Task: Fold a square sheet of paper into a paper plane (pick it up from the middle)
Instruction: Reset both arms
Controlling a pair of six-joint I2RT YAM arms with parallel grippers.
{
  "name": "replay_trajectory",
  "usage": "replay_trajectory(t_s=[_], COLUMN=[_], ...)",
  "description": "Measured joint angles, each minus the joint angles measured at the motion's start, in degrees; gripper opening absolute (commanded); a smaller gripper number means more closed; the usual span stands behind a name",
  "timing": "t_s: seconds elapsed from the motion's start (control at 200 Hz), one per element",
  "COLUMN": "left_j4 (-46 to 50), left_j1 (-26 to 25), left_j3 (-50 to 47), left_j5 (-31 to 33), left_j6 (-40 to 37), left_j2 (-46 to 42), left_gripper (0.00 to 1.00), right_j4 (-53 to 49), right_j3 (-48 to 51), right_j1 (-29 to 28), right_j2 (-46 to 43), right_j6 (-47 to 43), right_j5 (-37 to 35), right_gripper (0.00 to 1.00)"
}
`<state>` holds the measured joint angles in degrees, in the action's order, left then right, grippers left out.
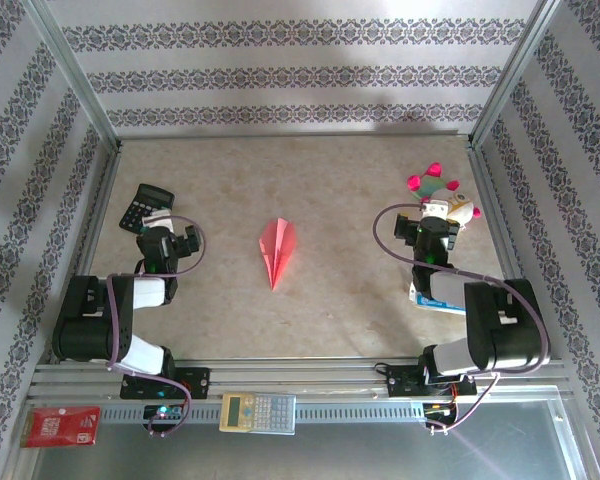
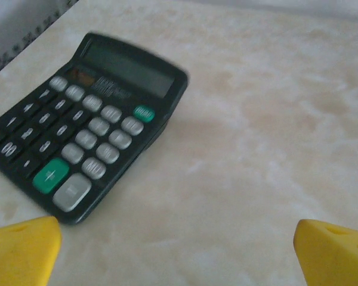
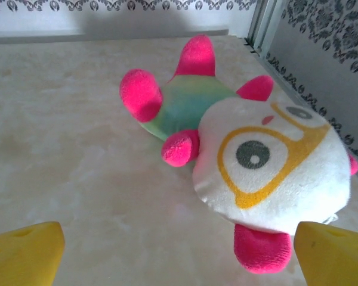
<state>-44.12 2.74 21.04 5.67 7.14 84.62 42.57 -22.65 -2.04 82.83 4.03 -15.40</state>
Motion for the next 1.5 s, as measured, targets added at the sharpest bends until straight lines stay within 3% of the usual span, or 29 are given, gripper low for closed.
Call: replay_trajectory(t_s=[0.14, 1.499], left_j4=[-9.35, -11.65], left_j1=[0.00, -0.11], left_j3=[-0.81, -0.81], left_j5=[-4.85, -7.19], left_j6=[-1.77, -3.93], left_j2=[4.61, 6.43], left_gripper=[1.00, 1.00], right_j4=[7.23, 11.08], right_j3=[3.45, 3.65], right_j1=[1.09, -0.09], right_j2=[4.55, 4.61], right_j6=[0.09, -1.05], right_j5=[3.98, 5.79], right_gripper=[0.98, 0.98])
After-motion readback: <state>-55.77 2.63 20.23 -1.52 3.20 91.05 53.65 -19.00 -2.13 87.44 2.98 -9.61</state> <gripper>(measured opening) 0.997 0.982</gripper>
